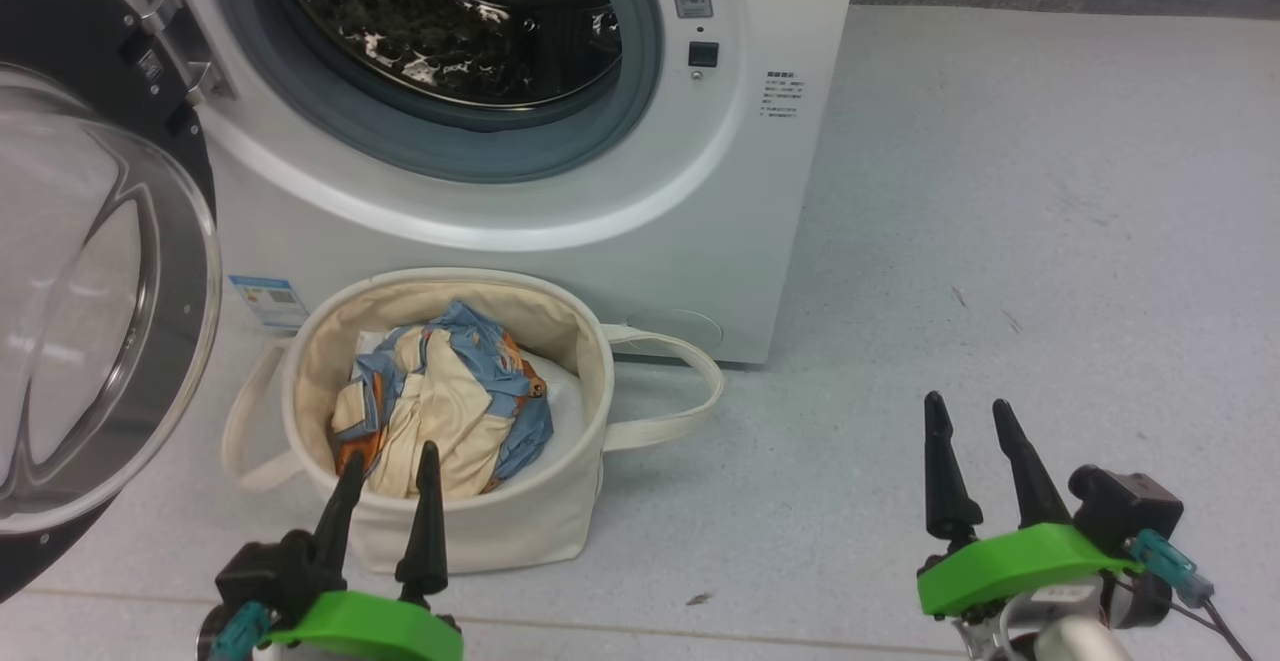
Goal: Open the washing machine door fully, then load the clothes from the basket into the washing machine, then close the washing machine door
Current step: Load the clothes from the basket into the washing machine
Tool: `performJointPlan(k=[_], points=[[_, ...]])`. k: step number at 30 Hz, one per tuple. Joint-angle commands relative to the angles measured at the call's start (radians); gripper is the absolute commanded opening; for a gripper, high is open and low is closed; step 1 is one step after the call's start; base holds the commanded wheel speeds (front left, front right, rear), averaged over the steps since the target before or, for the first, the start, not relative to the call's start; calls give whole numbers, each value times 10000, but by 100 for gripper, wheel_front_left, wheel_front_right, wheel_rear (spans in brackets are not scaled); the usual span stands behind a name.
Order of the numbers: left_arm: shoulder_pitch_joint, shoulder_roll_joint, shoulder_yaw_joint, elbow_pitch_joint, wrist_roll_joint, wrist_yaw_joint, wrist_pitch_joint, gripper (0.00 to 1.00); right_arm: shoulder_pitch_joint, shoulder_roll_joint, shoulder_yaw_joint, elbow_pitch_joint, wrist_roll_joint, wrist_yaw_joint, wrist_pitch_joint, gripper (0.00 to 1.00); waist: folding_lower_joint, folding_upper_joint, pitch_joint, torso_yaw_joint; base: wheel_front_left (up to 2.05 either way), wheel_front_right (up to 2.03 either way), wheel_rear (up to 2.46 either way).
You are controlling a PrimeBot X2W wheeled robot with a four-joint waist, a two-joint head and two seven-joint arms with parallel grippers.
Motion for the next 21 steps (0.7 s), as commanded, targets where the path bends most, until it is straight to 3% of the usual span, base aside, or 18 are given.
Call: performJointPlan(k=[1, 14, 21], points=[[-344, 133, 369, -277, -58, -33, -48, 100, -358, 28, 266, -276, -30, 2, -124, 100, 1, 0, -7, 39, 19, -67, 49], [-343, 133, 330, -661, 583, 206, -48, 100, -354, 28, 355, -255, 6, 2, -124, 100, 1, 0, -7, 317, 83, -141, 58], [-265, 133, 161, -691, 684, 76, -48, 100, -383, 28, 311, -217, -26, 2, -124, 100, 1, 0, 43, 349, 55, -55, 0]])
